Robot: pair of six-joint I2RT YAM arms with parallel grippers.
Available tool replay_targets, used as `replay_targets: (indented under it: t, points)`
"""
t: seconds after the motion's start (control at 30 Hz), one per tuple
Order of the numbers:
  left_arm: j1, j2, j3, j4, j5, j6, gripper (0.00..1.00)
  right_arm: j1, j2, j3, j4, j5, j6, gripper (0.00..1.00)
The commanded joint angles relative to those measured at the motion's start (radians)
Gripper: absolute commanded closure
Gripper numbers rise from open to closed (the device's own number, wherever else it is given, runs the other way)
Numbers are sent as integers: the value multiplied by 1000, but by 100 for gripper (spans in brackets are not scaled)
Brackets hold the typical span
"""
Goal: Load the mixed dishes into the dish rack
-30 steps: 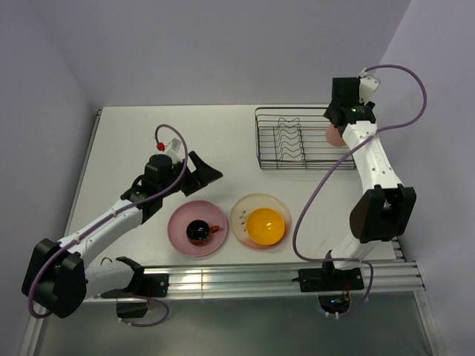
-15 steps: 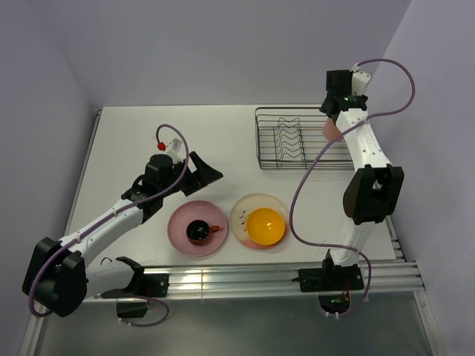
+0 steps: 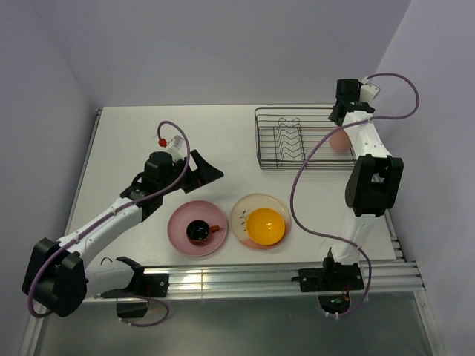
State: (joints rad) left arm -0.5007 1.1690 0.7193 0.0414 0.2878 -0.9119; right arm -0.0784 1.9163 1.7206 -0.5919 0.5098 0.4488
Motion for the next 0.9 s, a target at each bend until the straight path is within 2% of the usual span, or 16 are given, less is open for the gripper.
replay_targets:
  t: [0.0, 0.23, 0.5, 0.77, 0.83, 0.87]
  points:
    - [2, 7, 32, 37, 34, 33, 4, -15, 7, 4, 86, -4, 14, 100]
    - [4, 38, 26, 66, 54, 27, 4, -32, 55, -7, 165, -33, 13, 100]
    - [2, 70, 45, 69, 63, 34, 4, -38, 138, 71, 170, -39, 11, 100]
    - [-21, 133, 101, -27, 39, 67, 7, -38, 188, 122, 167, -57, 16, 100]
    - [-38, 156, 127, -38, 24, 74, 8, -38, 202, 129, 161, -63, 14, 93]
    - [-56, 165, 137, -78, 16, 80, 8, -38, 207, 134, 156, -65, 16, 80]
